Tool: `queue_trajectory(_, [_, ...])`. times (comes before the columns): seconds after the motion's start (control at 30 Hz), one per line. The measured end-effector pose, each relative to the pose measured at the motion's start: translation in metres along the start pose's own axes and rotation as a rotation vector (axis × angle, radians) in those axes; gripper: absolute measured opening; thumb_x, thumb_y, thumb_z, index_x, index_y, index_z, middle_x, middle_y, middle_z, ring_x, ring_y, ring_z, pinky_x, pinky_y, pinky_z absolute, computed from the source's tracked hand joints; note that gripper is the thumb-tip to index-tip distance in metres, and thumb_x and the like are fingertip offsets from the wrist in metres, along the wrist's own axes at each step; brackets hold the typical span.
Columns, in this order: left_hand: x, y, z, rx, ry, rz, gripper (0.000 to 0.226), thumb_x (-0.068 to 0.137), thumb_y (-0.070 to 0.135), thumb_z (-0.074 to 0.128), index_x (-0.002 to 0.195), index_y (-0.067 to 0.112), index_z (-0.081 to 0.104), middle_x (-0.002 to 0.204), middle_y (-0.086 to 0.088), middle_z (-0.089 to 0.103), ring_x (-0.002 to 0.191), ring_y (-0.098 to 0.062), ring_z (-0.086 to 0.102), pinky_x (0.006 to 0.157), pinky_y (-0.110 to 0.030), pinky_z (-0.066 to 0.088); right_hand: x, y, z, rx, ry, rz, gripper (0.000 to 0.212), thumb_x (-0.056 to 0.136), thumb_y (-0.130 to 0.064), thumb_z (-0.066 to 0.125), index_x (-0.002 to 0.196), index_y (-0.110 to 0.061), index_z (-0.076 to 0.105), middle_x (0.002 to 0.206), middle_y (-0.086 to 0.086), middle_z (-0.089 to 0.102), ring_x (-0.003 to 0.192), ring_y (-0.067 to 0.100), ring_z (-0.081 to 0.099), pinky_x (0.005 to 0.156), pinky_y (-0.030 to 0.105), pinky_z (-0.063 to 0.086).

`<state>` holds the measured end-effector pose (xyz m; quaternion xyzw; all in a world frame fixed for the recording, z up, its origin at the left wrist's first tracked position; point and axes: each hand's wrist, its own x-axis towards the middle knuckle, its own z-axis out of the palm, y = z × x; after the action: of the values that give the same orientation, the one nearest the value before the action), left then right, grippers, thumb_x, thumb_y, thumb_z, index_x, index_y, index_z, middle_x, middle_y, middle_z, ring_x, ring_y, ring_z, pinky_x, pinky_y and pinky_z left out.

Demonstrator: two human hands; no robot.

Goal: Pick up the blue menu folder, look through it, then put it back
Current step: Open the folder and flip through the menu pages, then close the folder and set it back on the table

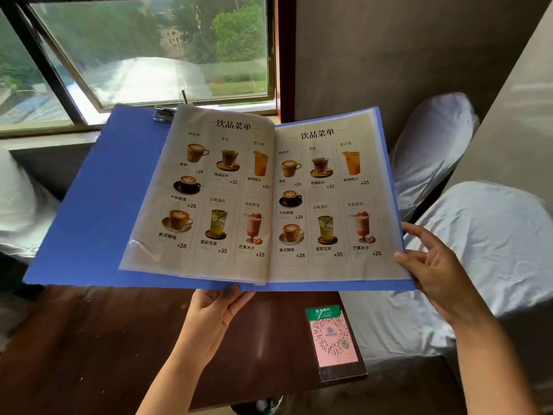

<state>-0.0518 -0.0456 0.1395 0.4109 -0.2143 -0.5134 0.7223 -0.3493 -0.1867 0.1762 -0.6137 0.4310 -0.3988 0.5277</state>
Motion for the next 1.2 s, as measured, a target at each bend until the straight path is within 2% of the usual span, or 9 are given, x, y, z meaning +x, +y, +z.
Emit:
queue_trajectory(0.17, [-0.001, 0.011, -0.004, 0.582, -0.008, 0.135, 0.024, 0.092, 0.000, 0.046, 0.099, 0.017, 0.063, 0.090, -0.004, 0.076, 0.089, -0.020, 0.071, 0.079, -0.028, 0.056, -0.003, 0.005, 0.011, 0.117, -0.053, 0.010, 0.051, 0.060, -0.046, 0.077, 0.106, -0.051, 0.056, 0.101, 0.007, 0.072, 0.095, 0.018, 0.069, 0.068, 0.034, 0.061])
queue_trajectory(0.3, [-0.002, 0.019, -0.007, 1.036, -0.004, 0.236, 0.015, 0.092, 0.009, 0.050, 0.090, 0.014, 0.064, 0.071, 0.012, 0.075, 0.073, 0.004, 0.068, 0.063, -0.006, 0.046, -0.002, 0.010, 0.020, 0.177, -0.020, -0.031, 0.043, 0.077, -0.021, 0.060, 0.111, -0.045, 0.053, 0.103, 0.006, 0.069, 0.096, 0.021, 0.069, 0.067, 0.030, 0.061])
queue_trajectory(0.37, [-0.005, 0.027, -0.007, 0.954, -0.100, 0.187, 0.025, 0.091, -0.003, 0.047, 0.101, 0.018, 0.057, 0.094, 0.003, 0.073, 0.086, 0.002, 0.068, 0.070, -0.010, 0.051, -0.001, 0.011, 0.022, 0.193, 0.000, -0.035, 0.043, 0.083, -0.012, 0.055, 0.114, -0.042, 0.052, 0.100, 0.001, 0.070, 0.097, 0.023, 0.068, 0.067, 0.029, 0.061])
queue_trajectory(0.43, [-0.007, 0.038, -0.010, 0.588, -0.162, 0.094, 0.045, 0.091, -0.016, 0.035, 0.110, 0.018, 0.058, 0.106, -0.006, 0.072, 0.097, -0.015, 0.068, 0.081, -0.031, 0.057, -0.002, 0.012, 0.024, 0.225, 0.002, -0.023, 0.043, 0.084, -0.009, 0.054, 0.114, -0.041, 0.053, 0.104, 0.004, 0.069, 0.099, 0.024, 0.067, 0.068, 0.031, 0.061])
queue_trajectory(0.53, [0.000, 0.049, -0.007, 0.275, -0.092, 0.034, 0.030, 0.091, 0.007, 0.041, 0.110, 0.015, 0.062, 0.105, -0.011, 0.073, 0.094, -0.030, 0.069, 0.079, -0.042, 0.058, -0.004, 0.014, 0.031, 0.271, -0.023, -0.010, 0.044, 0.083, -0.011, 0.054, 0.117, -0.040, 0.053, 0.104, 0.005, 0.070, 0.100, 0.024, 0.067, 0.068, 0.034, 0.061])
queue_trajectory(0.63, [0.008, 0.049, 0.002, 0.366, -0.104, 0.020, 0.020, 0.086, 0.024, 0.055, 0.098, 0.026, 0.071, 0.096, -0.003, 0.076, 0.085, -0.022, 0.071, 0.067, -0.035, 0.060, -0.007, 0.013, 0.041, 0.283, -0.076, -0.018, 0.046, 0.080, -0.017, 0.056, 0.121, -0.038, 0.051, 0.100, -0.003, 0.073, 0.100, 0.020, 0.067, 0.063, 0.031, 0.061])
queue_trajectory(0.8, [0.014, 0.034, -0.002, 0.395, 0.011, 0.069, 0.036, 0.082, 0.039, 0.044, 0.082, 0.020, 0.075, 0.081, -0.001, 0.077, 0.072, -0.014, 0.071, 0.059, -0.025, 0.057, -0.007, 0.005, 0.055, 0.289, -0.163, -0.025, 0.051, 0.082, -0.019, 0.053, 0.132, -0.026, 0.045, 0.106, -0.002, 0.072, 0.100, 0.020, 0.067, 0.064, 0.027, 0.059])
queue_trajectory(1.03, [0.015, 0.019, -0.007, 0.368, 0.112, 0.126, 0.034, 0.097, 0.025, 0.036, 0.091, 0.014, 0.067, 0.082, 0.001, 0.077, 0.074, -0.015, 0.071, 0.060, -0.025, 0.058, -0.009, -0.002, 0.058, 0.340, -0.140, 0.004, 0.033, 0.097, -0.027, 0.035, 0.123, -0.035, 0.054, 0.107, -0.010, 0.072, 0.099, 0.013, 0.068, 0.061, 0.024, 0.058])
queue_trajectory(1.2, [0.016, 0.017, -0.011, 0.442, 0.128, 0.121, 0.035, 0.099, 0.024, 0.032, 0.092, 0.014, 0.065, 0.078, 0.003, 0.077, 0.071, -0.013, 0.071, 0.057, -0.023, 0.058, -0.003, -0.003, 0.060, 0.270, -0.176, 0.016, 0.038, 0.083, -0.027, 0.052, 0.120, -0.021, 0.056, 0.109, 0.000, 0.071, 0.101, 0.022, 0.067, 0.066, 0.026, 0.058])
